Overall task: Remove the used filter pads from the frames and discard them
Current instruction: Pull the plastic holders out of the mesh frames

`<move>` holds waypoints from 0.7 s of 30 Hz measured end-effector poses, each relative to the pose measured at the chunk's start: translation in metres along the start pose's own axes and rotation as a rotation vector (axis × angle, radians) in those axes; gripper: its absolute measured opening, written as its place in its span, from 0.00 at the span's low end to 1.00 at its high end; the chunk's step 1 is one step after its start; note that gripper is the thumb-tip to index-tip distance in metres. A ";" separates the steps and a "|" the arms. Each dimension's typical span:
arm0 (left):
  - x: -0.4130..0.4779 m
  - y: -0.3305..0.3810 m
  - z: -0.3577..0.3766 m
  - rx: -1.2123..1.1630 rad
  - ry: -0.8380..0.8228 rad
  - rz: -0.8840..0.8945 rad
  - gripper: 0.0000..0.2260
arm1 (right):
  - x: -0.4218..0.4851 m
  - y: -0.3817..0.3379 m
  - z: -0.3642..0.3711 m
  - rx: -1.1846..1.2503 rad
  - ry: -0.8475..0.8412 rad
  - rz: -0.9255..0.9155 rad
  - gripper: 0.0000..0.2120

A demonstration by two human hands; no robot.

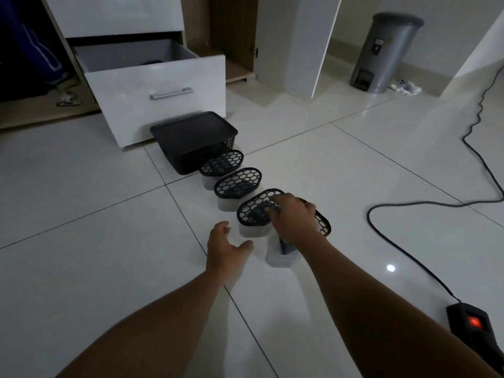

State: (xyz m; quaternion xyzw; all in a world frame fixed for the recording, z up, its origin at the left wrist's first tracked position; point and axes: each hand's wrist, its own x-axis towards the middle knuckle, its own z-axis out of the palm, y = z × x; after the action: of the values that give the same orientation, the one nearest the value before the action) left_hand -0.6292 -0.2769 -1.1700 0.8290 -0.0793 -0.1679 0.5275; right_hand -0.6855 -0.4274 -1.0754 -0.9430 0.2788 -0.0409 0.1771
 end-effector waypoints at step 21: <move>0.017 0.010 0.012 0.309 -0.056 0.161 0.06 | 0.021 -0.008 0.022 -0.585 -0.078 -0.586 0.26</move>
State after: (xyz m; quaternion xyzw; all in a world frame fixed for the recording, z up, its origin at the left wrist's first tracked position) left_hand -0.6176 -0.2969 -1.1692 0.8861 -0.1850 -0.1340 0.4032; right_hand -0.6600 -0.4259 -1.0936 -0.9938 -0.0087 0.0269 -0.1072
